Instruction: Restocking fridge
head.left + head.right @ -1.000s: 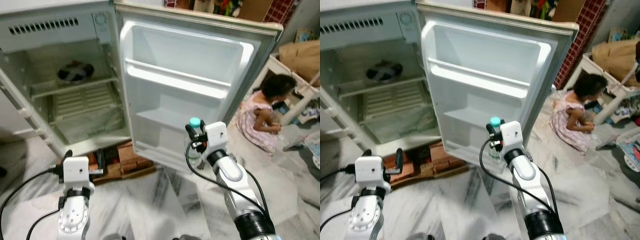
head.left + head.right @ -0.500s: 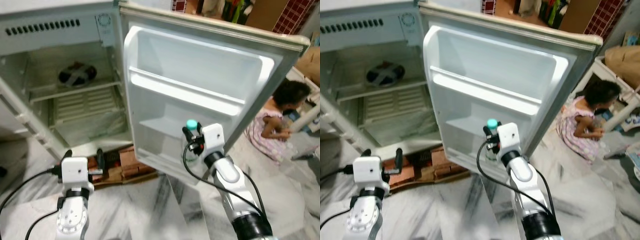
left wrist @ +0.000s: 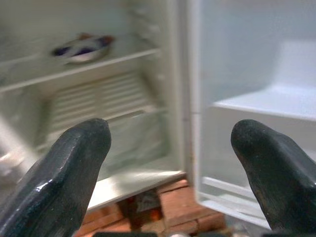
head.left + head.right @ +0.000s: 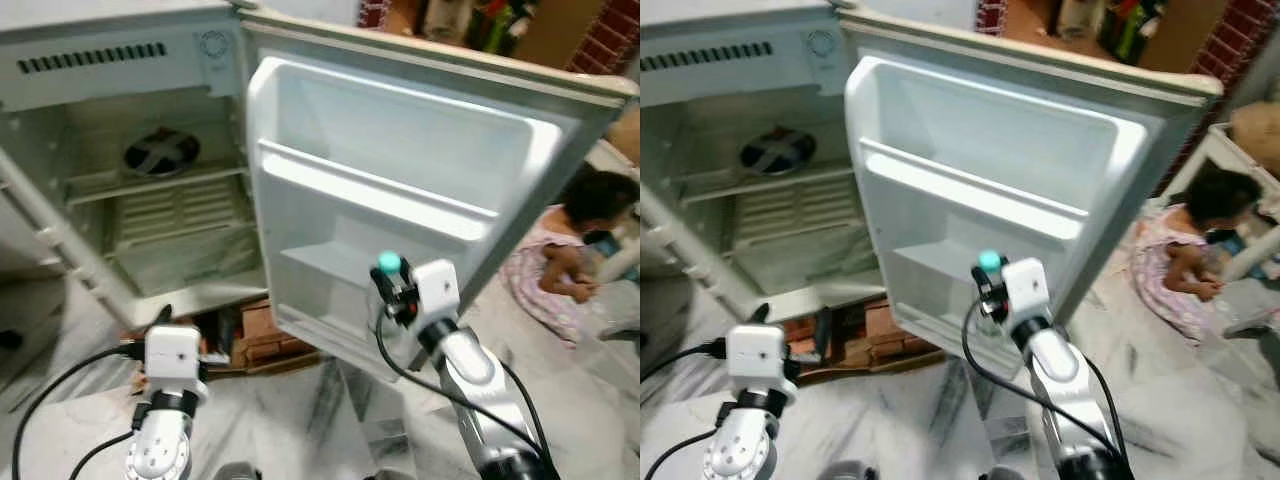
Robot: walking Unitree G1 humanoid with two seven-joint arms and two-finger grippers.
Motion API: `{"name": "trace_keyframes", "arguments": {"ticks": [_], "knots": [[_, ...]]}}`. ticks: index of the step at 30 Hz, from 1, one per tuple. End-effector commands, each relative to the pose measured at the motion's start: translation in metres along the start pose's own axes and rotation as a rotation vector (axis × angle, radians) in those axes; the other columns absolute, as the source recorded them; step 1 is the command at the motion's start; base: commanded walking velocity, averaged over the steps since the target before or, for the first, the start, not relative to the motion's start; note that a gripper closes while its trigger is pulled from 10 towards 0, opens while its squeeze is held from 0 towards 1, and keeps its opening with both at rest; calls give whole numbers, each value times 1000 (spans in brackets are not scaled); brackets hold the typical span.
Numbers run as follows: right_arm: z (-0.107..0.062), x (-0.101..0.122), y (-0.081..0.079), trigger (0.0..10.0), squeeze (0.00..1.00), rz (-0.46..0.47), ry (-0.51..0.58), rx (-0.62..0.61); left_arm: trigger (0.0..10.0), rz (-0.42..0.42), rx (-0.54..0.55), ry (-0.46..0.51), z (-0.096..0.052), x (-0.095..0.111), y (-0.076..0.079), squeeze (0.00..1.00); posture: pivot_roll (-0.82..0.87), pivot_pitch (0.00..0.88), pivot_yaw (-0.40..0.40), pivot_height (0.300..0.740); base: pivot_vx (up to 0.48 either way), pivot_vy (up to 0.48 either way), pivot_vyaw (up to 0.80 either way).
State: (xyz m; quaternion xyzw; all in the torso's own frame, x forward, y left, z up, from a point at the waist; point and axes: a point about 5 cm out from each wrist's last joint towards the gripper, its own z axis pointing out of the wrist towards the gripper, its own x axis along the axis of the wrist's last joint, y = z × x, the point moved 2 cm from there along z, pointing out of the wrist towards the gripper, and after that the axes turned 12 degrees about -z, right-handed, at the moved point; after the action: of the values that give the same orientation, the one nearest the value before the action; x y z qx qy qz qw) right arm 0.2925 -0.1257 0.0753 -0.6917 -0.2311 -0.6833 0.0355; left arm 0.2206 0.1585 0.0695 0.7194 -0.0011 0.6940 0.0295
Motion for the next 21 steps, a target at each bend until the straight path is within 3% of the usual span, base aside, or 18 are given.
{"name": "trace_keyframes", "arguments": {"ticks": [1,18,21], "knots": [[5,11,1,10000,0,-14,44,0,10000,60,-89,23,0,5,13,0,10,126,-31,740,0,0,0],[15,16,-3,10000,0,-13,52,28,10000,58,-81,19,7,8,11,0,5,134,-24,740,0,0,0],[14,16,-4,10000,0,-11,53,30,10000,49,-79,17,8,8,11,0,3,136,-23,722,0,0,0]]}}
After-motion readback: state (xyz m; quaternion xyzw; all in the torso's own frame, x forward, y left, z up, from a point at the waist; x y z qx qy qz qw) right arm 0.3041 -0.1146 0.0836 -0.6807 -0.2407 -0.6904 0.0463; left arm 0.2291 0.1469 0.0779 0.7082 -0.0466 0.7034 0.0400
